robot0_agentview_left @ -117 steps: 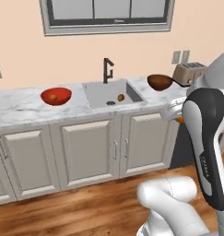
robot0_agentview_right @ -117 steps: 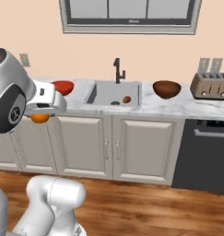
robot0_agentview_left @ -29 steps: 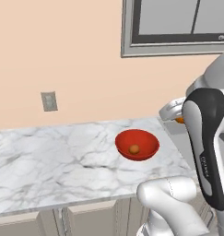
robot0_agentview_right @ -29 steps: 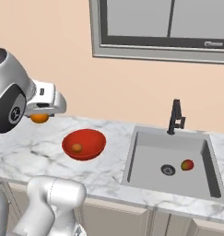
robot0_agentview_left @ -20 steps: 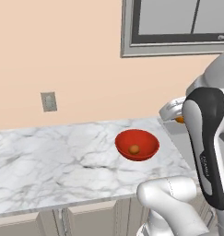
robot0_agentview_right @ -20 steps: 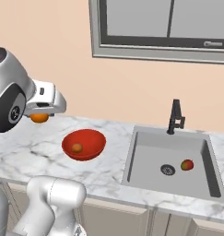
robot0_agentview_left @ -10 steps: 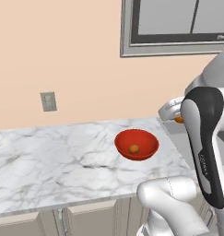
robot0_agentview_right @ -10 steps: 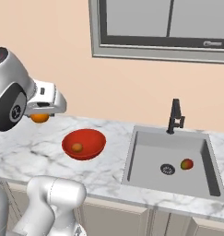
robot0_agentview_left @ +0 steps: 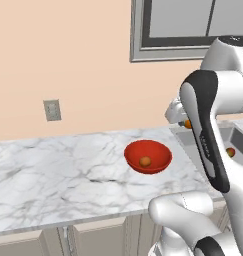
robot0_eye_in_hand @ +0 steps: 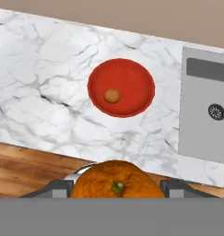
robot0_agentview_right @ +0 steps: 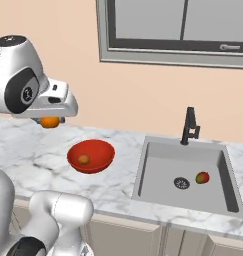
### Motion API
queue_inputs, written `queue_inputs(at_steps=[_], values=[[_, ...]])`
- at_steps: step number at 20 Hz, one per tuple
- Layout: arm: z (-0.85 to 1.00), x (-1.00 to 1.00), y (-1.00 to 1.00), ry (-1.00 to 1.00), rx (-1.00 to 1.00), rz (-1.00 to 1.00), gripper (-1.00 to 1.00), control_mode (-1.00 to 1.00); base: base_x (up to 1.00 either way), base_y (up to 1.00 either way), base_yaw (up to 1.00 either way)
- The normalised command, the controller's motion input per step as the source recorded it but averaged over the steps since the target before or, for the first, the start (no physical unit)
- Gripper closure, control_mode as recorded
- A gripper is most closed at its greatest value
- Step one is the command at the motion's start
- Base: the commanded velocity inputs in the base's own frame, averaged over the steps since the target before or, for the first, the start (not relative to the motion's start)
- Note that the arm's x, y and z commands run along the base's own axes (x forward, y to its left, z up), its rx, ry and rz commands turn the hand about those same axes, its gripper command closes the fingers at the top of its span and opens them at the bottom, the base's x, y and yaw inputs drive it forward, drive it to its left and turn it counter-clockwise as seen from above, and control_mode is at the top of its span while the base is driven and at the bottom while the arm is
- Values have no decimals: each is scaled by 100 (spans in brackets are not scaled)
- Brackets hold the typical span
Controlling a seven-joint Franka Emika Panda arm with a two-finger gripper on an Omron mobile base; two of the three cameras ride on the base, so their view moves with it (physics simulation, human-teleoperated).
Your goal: Pick the tangerines from the cabinet and place them in one bowl. Pick the mango from the sink and place it in the other bowl.
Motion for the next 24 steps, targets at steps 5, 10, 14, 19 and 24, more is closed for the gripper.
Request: queue_inputs(at_steps=[5, 10, 14, 19, 24], values=[[-14, 0, -7, -6, -9, -7, 100, -100, 0, 0, 0], [-41, 0, -1, -16, -7, -1, 100, -100, 0, 0, 0], [-47, 1, -7, -10, -3, 0, 100, -100, 0, 0, 0], [-28, 16, 0, -4, -1, 0, 100, -100, 0, 0, 0], [-25, 25, 0, -2, 0, 0, 100, -100, 0, 0, 0]])
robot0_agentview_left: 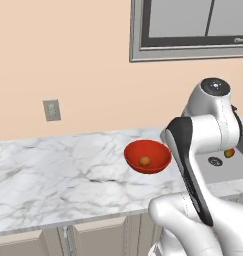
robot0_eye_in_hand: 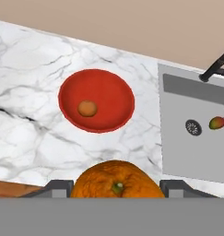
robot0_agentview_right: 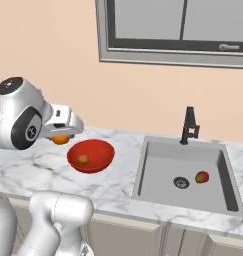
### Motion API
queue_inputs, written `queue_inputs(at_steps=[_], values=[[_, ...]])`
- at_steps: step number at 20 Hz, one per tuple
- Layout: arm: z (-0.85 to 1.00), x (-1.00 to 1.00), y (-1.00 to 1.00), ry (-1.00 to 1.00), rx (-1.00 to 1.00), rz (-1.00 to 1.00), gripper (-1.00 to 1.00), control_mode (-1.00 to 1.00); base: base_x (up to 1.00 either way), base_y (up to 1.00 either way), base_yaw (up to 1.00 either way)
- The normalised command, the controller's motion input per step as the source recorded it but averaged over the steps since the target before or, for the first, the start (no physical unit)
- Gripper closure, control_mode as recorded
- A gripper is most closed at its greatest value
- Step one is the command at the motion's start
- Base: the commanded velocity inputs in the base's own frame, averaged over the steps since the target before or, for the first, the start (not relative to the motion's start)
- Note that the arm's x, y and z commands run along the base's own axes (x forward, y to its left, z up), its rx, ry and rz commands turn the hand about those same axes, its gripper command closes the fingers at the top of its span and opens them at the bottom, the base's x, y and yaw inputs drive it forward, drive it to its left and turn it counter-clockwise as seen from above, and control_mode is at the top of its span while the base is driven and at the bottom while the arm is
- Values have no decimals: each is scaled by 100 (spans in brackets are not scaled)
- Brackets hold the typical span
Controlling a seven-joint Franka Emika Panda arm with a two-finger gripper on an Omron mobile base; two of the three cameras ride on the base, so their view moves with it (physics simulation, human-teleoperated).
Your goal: Pick the tangerines from the cabinet and place them in one bowl. Pick the mango from the sink and place it in the other bowl.
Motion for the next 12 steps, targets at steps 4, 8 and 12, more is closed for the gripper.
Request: queue_inputs(at_steps=[4, 8, 12], values=[[-15, 29, 0, 0, 0, 0, 100, -100, 0, 0, 0], [-26, 28, 0, 0, -1, 0, 100, -100, 0, 0, 0], [-31, 29, 1, 0, -2, 0, 100, -100, 0, 0, 0]])
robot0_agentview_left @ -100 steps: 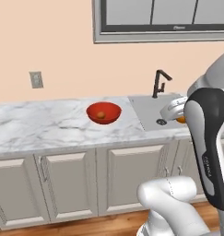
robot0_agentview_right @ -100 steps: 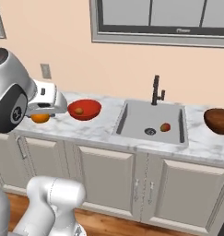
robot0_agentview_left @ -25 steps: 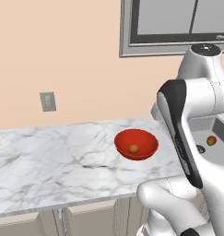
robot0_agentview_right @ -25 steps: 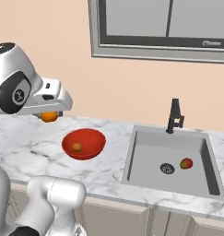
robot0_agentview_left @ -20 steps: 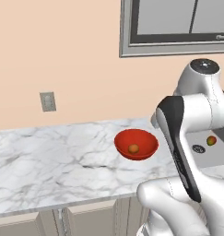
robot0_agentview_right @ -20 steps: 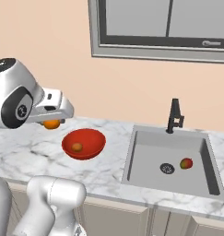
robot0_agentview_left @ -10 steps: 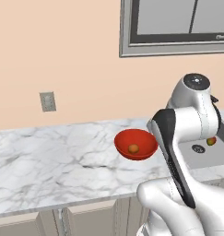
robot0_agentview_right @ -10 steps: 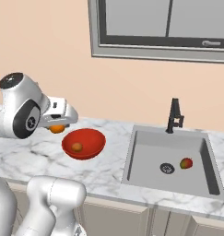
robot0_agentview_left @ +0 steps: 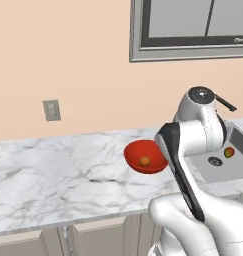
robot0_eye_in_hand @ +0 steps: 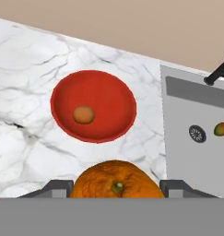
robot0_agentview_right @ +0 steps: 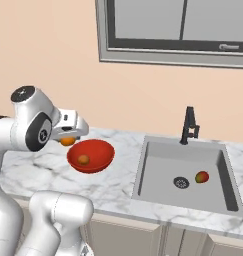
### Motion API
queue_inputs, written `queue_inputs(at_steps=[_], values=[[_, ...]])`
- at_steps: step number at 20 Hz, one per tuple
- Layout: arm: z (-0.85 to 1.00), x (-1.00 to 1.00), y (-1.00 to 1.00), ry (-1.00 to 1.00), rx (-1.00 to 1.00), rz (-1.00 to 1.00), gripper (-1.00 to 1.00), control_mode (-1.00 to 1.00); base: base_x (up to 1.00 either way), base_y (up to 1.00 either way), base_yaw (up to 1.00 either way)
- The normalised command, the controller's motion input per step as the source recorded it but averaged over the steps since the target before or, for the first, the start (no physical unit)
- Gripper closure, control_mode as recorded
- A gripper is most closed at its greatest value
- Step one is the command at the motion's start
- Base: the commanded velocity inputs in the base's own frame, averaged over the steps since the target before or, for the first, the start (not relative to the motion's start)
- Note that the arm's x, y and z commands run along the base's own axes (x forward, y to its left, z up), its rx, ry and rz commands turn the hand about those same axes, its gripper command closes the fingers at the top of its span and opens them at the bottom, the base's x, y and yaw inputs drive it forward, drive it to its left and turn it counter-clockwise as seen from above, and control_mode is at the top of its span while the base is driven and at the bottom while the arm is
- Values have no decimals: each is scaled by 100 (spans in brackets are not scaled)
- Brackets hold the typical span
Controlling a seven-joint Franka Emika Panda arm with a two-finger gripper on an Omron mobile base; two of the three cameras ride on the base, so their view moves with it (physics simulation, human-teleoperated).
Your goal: Pick the tangerines from the cabinet and place them in one bowl. Pick the mango from the sink and place it in the other bowl.
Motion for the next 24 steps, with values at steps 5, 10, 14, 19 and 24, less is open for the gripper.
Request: queue_inputs(at_steps=[5, 10, 14, 19, 24], values=[[-29, 28, 2, 0, 0, 0, 100, -100, 0, 0, 0], [-35, 29, 0, 2, 0, 0, 100, -100, 0, 0, 0], [-40, 26, 0, 3, -1, 0, 100, -100, 0, 0, 0], [-35, 21, 0, 4, -1, 0, 100, -100, 0, 0, 0], [-28, 24, 0, 2, 0, 0, 100, -100, 0, 0, 0]])
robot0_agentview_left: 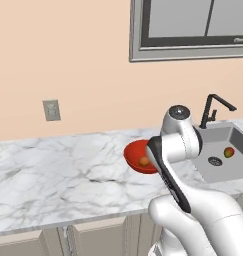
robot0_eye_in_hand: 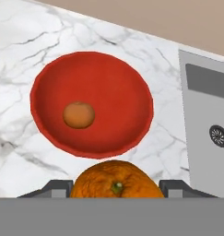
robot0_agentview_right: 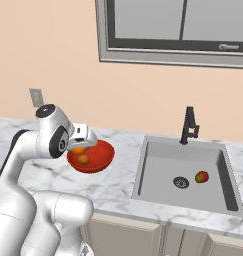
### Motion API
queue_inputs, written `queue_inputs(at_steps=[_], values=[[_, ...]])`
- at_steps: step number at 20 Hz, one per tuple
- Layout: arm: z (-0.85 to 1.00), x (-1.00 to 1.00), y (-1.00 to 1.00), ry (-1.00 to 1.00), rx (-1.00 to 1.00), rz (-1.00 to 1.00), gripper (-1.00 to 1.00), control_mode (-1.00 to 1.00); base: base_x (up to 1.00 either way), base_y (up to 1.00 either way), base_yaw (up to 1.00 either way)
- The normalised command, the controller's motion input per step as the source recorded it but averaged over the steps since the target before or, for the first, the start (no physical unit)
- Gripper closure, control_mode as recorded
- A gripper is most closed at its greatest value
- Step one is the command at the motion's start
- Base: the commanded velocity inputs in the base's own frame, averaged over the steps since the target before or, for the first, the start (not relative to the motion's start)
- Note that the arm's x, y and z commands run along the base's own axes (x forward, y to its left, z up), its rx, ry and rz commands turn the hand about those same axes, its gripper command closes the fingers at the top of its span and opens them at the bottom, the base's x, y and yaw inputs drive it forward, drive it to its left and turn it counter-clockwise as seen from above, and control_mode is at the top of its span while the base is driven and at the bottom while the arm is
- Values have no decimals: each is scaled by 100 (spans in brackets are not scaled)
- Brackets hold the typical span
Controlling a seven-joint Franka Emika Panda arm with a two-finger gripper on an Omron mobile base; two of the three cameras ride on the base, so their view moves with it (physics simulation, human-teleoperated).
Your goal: Pick the tangerines from the cabinet and place them in one bowl. Pick the mango from the sink and place it in the other bowl.
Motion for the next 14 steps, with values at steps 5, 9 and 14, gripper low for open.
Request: queue_inputs(at_steps=[5, 9, 14], values=[[-22, 30, 0, 2, 0, -1, 100, -100, 0, 0, 0], [-18, 30, 0, 0, 0, -1, 100, -100, 0, 0, 0], [-19, 22, 0, 0, 0, 0, 100, -100, 0, 0, 0]])
